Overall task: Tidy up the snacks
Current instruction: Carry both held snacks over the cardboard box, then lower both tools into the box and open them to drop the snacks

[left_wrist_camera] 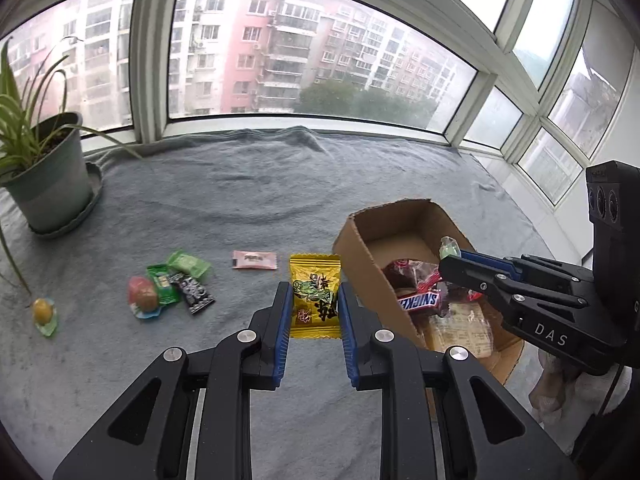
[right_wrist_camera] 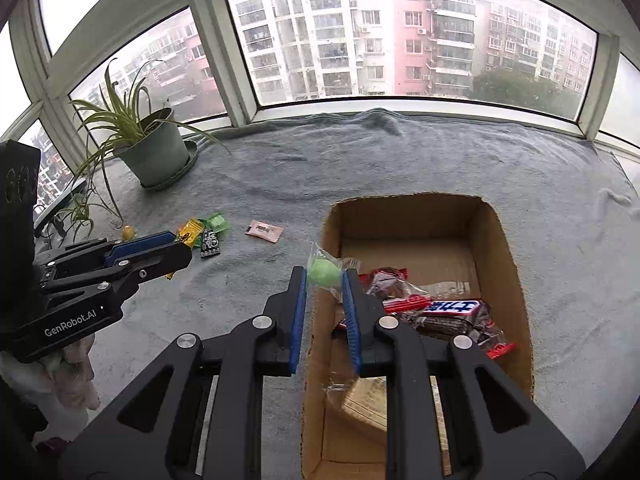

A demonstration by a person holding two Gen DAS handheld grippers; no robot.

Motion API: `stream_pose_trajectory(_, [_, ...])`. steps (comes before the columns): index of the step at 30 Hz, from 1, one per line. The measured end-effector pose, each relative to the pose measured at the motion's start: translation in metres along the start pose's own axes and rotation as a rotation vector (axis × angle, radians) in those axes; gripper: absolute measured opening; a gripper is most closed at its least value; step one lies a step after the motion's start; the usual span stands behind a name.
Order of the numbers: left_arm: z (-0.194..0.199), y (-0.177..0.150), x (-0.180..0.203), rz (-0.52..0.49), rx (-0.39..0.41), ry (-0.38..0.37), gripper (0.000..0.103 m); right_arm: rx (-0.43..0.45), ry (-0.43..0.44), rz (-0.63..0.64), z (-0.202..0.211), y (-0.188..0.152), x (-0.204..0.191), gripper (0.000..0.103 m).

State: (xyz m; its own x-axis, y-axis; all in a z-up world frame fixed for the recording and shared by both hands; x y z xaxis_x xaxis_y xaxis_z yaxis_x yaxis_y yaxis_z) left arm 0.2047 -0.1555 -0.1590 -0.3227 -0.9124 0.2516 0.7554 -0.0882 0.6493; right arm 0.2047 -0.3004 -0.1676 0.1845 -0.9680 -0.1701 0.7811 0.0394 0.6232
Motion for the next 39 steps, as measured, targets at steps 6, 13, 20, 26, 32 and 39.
stream_pose_trajectory(6, [-0.021,0.007,0.033,-0.044,-0.026,-0.037,0.021,0.008,-0.039,-0.042,0.008,-0.007,0.030,0.019])
stream_pose_trajectory(13, [-0.034,0.015,0.062,-0.089,-0.040,-0.064,0.021,0.015,-0.069,-0.085,0.017,-0.014,0.056,0.019])
stream_pose_trajectory(20, [-0.055,0.016,0.086,-0.146,-0.069,-0.068,0.021,-0.004,-0.085,-0.107,0.019,-0.027,0.073,0.019])
stream_pose_trajectory(26, [-0.071,0.017,0.099,-0.171,-0.088,-0.058,0.021,-0.026,-0.085,-0.126,0.018,-0.040,0.081,0.019])
stream_pose_trajectory(32, [-0.078,0.015,0.104,-0.183,-0.106,-0.058,0.021,-0.038,-0.081,-0.150,0.016,-0.049,0.083,0.020])
stream_pose_trajectory(39, [-0.080,0.014,0.109,-0.188,-0.122,-0.066,0.023,-0.032,-0.091,-0.154,0.018,-0.050,0.081,0.046])
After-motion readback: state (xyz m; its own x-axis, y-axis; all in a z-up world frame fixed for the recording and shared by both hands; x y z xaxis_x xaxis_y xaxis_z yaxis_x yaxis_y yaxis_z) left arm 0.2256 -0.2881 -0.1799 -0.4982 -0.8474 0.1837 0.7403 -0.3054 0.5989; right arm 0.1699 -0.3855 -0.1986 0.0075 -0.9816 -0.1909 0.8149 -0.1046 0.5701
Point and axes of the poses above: each gripper's, at about its wrist camera, not at the fingertips, and z roughly against the way its jaws point, x to its right, y to its top, the point moved 8 cm from there along -z, roughly the way its jaws point, and after that the axes turned 2 degrees about -z, right-handed, at the moved point
